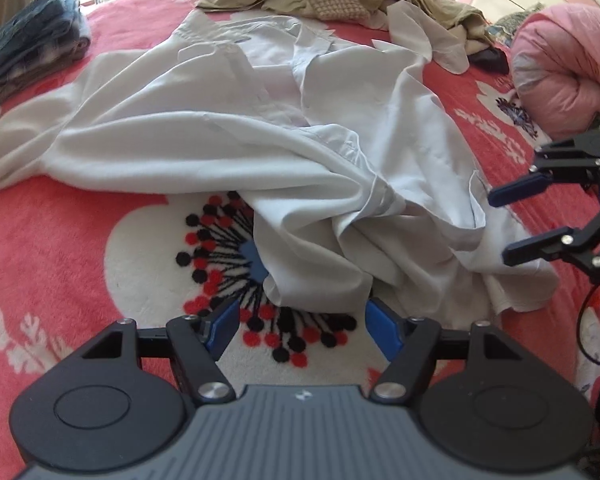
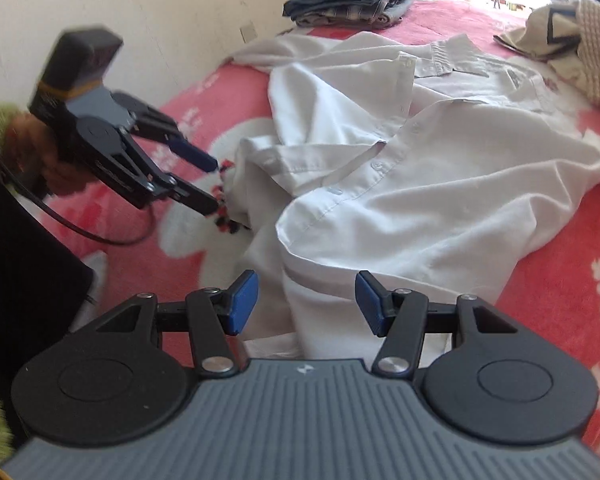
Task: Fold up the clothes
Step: 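Grasp the shirt hem with the left gripper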
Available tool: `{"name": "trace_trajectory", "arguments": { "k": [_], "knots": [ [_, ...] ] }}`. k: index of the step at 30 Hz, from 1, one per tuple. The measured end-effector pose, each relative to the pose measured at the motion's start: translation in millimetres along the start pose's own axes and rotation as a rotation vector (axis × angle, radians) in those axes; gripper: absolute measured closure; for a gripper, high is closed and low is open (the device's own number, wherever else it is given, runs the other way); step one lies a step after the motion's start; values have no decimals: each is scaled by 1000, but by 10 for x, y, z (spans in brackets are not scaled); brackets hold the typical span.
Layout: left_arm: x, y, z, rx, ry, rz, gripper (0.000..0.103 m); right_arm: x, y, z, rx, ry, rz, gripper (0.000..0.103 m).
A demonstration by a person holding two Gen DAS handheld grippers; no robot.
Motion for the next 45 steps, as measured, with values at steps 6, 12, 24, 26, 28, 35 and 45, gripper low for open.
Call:
{"name": "trace_trajectory", "arguments": {
  "k": [6,12,24,26,28,35,45],
  "knots": [
    [16,204,0,-7,34,30,34,-53,280,-8,-44,-147,-35,53],
    [3,246,52,13,12,19,38,321,91,142,35,-21,-124,100],
    [-113,334,155,-31,-83,-12,85,1873,-372,6,233,619,-414,85],
    [-174,337,164,-52,-153,-37,98,1773,-531,74,312,588,-414,78],
    [-239,318,179,-76,-244,-90,99,1557,-669,210,372,483,-388,75],
    [-493,216,170,-127,-504,-214,100,135,-157,309,127,-66,119,65],
    [-788,-400,83,-37,-757,-374,100,-392,556,-163,-155,-227,141,103]
  ]
}}
Point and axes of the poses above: each gripper's, at about its wrist camera, not at the fingertips, and y roughly the way its jaws point, x to its right, z to its top, the point moved 6 cm from there along y, roughly the way its jaws point, and after that the axes turned 4 degrees about y, right-handed, at the moved point
